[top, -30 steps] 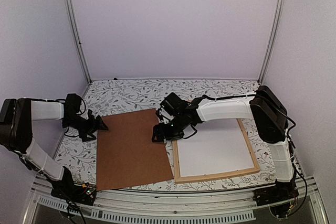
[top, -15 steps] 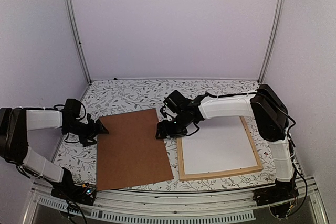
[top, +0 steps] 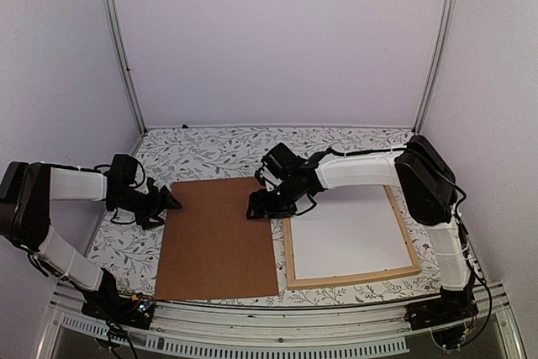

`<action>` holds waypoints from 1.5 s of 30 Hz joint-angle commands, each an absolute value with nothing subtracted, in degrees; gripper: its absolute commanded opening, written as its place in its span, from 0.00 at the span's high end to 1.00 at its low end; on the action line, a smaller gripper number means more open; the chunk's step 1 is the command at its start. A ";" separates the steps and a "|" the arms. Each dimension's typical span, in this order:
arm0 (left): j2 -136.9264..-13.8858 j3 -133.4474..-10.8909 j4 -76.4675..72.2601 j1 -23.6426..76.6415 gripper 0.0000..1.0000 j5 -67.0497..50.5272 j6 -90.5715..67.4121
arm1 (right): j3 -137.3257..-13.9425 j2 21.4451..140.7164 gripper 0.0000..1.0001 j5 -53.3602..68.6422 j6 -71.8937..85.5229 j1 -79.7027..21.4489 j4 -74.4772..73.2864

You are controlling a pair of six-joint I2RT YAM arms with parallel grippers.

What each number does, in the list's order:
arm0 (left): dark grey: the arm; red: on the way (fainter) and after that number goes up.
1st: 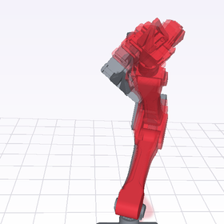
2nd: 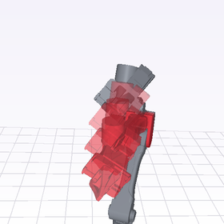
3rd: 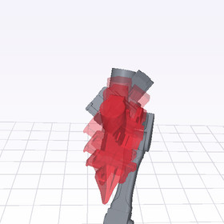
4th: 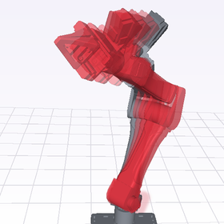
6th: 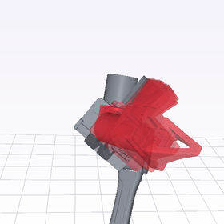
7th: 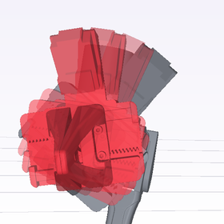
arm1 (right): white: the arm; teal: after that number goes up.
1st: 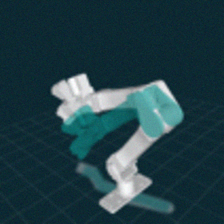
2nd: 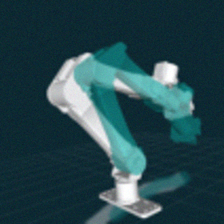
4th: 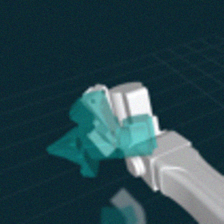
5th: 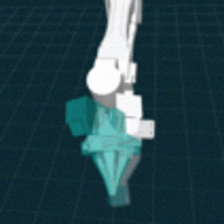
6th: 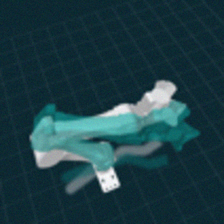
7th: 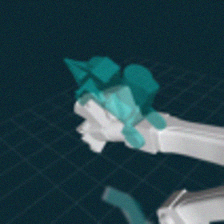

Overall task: Put the photo into the frame
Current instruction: Pick up the backboard from the center of the board.

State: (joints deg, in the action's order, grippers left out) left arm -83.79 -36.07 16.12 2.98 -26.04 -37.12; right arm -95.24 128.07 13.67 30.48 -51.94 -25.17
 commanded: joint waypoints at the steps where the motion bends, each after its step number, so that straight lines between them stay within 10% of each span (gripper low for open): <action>1: -86.45 -38.61 13.19 3.60 0.17 -27.01 -36.90 | -95.77 131.32 0.25 10.60 31.92 -49.98 -27.41; 45: -78.67 -31.60 14.69 7.28 0.16 -16.42 -39.35 | -93.60 130.84 0.25 12.15 35.85 -49.83 -24.97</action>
